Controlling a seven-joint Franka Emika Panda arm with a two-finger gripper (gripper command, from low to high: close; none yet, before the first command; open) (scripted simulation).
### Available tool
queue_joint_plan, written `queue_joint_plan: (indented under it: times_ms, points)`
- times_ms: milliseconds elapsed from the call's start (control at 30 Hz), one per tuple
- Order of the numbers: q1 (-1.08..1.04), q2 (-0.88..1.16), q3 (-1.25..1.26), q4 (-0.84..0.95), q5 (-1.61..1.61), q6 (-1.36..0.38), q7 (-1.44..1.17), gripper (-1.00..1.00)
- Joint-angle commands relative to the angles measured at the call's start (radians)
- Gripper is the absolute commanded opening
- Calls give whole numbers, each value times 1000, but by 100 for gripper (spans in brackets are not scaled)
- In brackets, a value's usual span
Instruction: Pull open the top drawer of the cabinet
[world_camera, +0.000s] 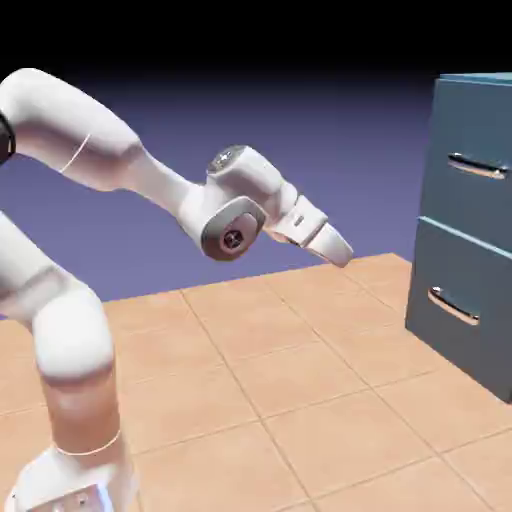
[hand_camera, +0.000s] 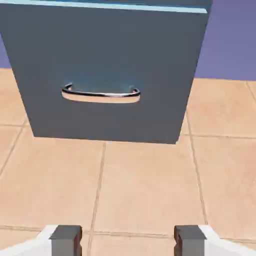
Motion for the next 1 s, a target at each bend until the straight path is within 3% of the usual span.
queue_joint_plan:
  times_ms: [0,967]
  points:
    - [-26,-4,23,17,35,-2,-44,0]
    - [-786,-118,681,519,1046,-59,-1305,0]
